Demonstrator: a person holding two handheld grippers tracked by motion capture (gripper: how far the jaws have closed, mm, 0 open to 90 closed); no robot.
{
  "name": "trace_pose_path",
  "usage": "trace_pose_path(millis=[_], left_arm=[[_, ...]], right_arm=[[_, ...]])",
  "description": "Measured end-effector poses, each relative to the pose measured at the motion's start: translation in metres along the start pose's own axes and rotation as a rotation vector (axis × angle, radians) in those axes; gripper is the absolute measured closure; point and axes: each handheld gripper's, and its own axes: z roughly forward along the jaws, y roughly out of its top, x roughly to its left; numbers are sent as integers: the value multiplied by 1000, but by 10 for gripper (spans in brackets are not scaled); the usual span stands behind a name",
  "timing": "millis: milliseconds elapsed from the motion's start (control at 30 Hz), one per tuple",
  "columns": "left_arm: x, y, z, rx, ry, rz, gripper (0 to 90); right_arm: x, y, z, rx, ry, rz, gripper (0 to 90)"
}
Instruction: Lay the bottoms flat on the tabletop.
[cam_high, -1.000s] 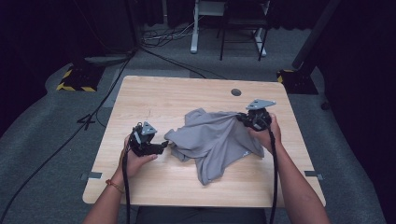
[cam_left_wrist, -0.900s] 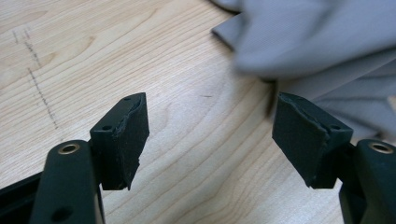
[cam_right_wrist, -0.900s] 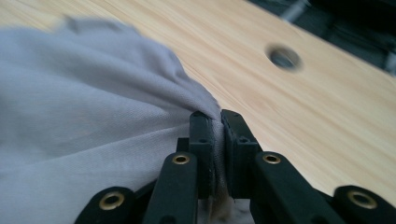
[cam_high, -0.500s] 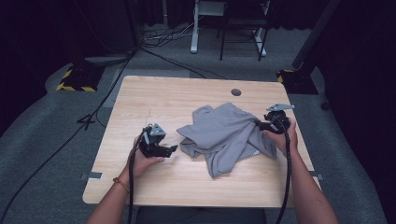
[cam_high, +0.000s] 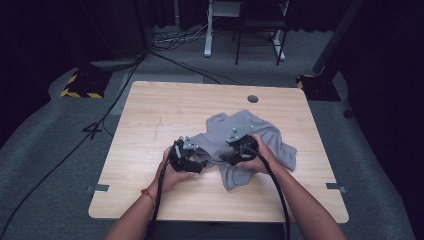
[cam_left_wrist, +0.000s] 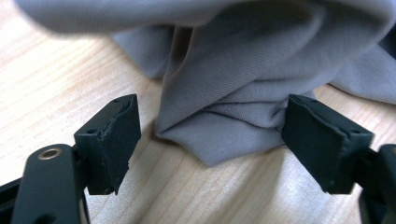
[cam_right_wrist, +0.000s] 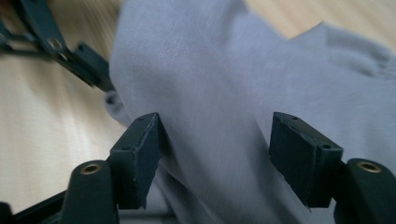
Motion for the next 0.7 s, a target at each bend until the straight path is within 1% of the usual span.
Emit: trace_pose_path(millis=[67,100,167,200,233,267,300,333,367,400,433,500,533,567,600,633,667,700], left_arm=[[1,1,1,-6,5,-5,229],[1,2,1,-11,6,1,301],[0,3,2,-17,13,13,396],[0,4,3,-21,5,14,473],[0,5,3,-21,-2,21,547],[0,5,4,-23,0,22,610],[0,5,4,-27,-9,22,724],[0,5,3,-34,1,38,724],[-1,5,1,-44,22,56,760],[-2,5,-3,-62,25,64,792],[-1,5,-9,-87,36,78,803],[-2,10,-27,-158,21,90,813],[-3,13,-38,-187,22,110,816],[-7,17,-48,-223,21,131,819],[-10,22,-58,-248,12,159,819],[-14,26,-67,-272,7,186,819],[-18,30,-75,-300,7,198,819],[-22,35,-82,-323,-3,198,819]], right_arm=[[1,0,11,46,-15,-14,455],[0,-1,14,69,-29,-9,557],[-1,-4,14,97,-43,-8,716],[-2,-5,11,93,-42,-12,785],[-3,-6,7,82,-45,-12,832],[-5,-6,1,69,-56,-4,865],[-8,-7,-11,19,-66,23,878],[-8,-7,-11,19,-66,23,878],[-10,-7,-18,-12,-73,38,879],[-12,-8,-26,-39,-91,48,881],[-14,-8,-34,-61,-99,60,882],[-18,-11,-50,-110,-122,82,883],[-19,-13,-58,-135,-122,96,883],[-21,-15,-72,-182,-128,119,883],[-20,-15,-78,-202,-134,122,883],[-20,-15,-78,-202,-134,122,883],[-20,-14,-84,-223,-145,125,883],[-19,-12,-90,-236,-160,128,882]])
